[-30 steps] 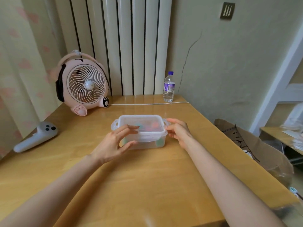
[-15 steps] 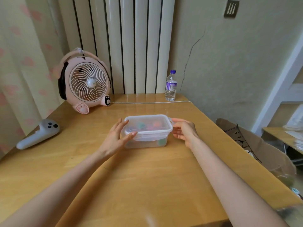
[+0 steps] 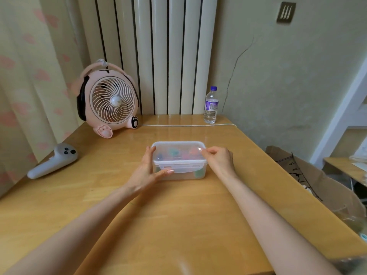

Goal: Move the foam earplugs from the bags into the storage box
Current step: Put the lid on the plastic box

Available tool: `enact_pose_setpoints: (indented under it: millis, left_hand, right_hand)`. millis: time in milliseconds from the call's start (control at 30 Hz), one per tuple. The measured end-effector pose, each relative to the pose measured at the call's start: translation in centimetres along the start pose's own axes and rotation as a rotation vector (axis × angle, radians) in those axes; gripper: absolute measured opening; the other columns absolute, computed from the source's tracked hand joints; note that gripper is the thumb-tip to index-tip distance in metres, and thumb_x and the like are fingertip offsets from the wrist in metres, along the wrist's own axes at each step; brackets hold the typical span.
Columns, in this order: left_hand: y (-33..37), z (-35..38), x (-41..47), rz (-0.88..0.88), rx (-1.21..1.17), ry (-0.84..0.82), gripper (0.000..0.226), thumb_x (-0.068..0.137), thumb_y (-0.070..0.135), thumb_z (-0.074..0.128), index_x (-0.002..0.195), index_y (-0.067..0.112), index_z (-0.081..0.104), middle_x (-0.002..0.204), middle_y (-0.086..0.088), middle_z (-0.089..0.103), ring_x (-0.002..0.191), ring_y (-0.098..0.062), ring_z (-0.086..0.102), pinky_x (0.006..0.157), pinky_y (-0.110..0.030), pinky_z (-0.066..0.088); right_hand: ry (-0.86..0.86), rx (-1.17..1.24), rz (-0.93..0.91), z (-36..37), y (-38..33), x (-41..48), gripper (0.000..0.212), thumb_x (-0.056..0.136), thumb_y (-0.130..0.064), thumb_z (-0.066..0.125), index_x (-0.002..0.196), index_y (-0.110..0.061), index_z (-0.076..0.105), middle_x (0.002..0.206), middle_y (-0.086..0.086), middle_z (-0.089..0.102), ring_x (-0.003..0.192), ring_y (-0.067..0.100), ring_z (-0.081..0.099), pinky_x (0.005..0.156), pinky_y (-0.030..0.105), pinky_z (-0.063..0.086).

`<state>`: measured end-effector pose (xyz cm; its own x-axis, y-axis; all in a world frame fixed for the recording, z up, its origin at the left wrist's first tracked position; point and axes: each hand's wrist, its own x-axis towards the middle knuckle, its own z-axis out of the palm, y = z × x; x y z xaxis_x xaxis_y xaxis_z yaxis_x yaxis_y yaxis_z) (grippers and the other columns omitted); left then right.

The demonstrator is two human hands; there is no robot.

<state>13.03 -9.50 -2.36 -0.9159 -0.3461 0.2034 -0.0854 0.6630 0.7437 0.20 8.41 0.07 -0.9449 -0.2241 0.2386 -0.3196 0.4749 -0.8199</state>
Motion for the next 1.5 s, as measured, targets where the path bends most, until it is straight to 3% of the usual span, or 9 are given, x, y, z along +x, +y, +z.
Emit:
enact_pose_setpoints:
  millis: [133,267,433,600,733,867,1133,1400,1500]
  left_hand:
    - [0.2,0.3,0.1,0.005,-0.032,0.066,0.091,0.078,0.039,0.069,0.147,0.015,0.015,0.155,-0.006,0.019,0.141,-0.021,0.023,0.113,-0.031,0.019]
    - [0.5,0.7,0.3,-0.017,-0.087,0.147,0.088,0.076,0.029,0.075,0.145,0.014,0.024,0.148,-0.008,0.035,0.134,-0.024,0.034,0.108,-0.03,0.027]
    - [0.8,1.4,0.4,-0.067,-0.131,0.228,0.085,0.074,0.022,0.077,0.144,0.017,0.029,0.132,-0.017,0.051,0.119,-0.035,0.047,0.099,-0.036,0.039]
    - [0.6,1.4,0.4,-0.052,-0.114,0.184,0.09,0.075,0.026,0.076,0.147,0.015,0.022,0.146,-0.011,0.038,0.133,-0.026,0.037,0.108,-0.031,0.028]
    - [0.8,1.6,0.5,-0.044,-0.083,0.143,0.109,0.066,0.037,0.081,0.148,0.011,0.013,0.152,-0.008,0.023,0.138,-0.019,0.027,0.109,-0.025,0.022]
    - [0.9,2.1,0.5,-0.035,-0.064,0.219,0.109,0.063,0.037,0.082,0.146,0.009,0.017,0.151,-0.008,0.027,0.137,-0.021,0.03,0.107,-0.025,0.026]
    - [0.5,2.9,0.6,-0.038,-0.075,0.336,0.098,0.063,0.042,0.081,0.142,0.013,0.03,0.137,-0.013,0.049,0.118,-0.03,0.05,0.099,-0.032,0.039]
    - [-0.2,3.7,0.8,-0.042,-0.086,0.395,0.095,0.062,0.046,0.079,0.139,0.016,0.034,0.118,-0.023,0.059,0.106,-0.037,0.055,0.091,-0.038,0.044]
    - [-0.6,3.5,1.6,-0.031,-0.105,0.383,0.095,0.062,0.043,0.081,0.14,0.017,0.034,0.128,-0.018,0.054,0.115,-0.032,0.052,0.095,-0.033,0.04]
  right_hand:
    - [-0.012,-0.016,0.01,0.8,0.0,-0.2,0.042,0.082,-0.035,0.07,0.111,-0.007,0.06,0.109,0.009,0.065,0.108,0.026,0.055,0.09,0.032,0.044]
    - [-0.021,0.044,0.085,0.4,-0.4,0.2,0.04,0.079,-0.03,0.073,0.112,-0.01,0.062,0.114,0.006,0.065,0.111,0.026,0.056,0.097,0.037,0.044]
    - [-0.025,0.127,0.175,0.1,-0.8,0.5,0.04,0.079,-0.021,0.073,0.116,-0.012,0.062,0.119,0.005,0.062,0.107,0.021,0.056,0.09,0.028,0.045]
    - [-0.021,0.175,0.195,0.2,-0.3,0.6,0.039,0.08,-0.019,0.072,0.116,-0.015,0.061,0.116,0.003,0.061,0.097,0.018,0.052,0.082,0.024,0.04]
    - [-0.122,0.088,0.128,0.4,-0.5,2.0,0.048,0.079,-0.025,0.07,0.124,-0.02,0.057,0.129,0.003,0.056,0.115,0.023,0.052,0.098,0.034,0.044]
    - [-0.275,-0.119,-0.088,2.0,-1.4,3.3,0.061,0.086,-0.043,0.062,0.14,-0.023,0.041,0.153,0.001,0.024,0.139,0.021,0.025,0.112,0.033,0.022]
    - [-0.448,-0.197,-0.152,3.0,-2.6,6.5,0.037,0.086,-0.038,0.063,0.118,-0.019,0.063,0.128,0.0,0.059,0.12,0.017,0.051,0.097,0.025,0.036]
    - [-0.474,-0.137,-0.119,3.7,-2.2,7.7,0.029,0.088,-0.029,0.062,0.113,-0.014,0.066,0.126,0.005,0.06,0.117,0.019,0.051,0.091,0.024,0.035]
    - [-0.407,-0.113,-0.113,4.2,-1.9,8.2,0.035,0.086,-0.031,0.064,0.118,-0.016,0.062,0.125,0.004,0.059,0.119,0.019,0.051,0.094,0.026,0.038]
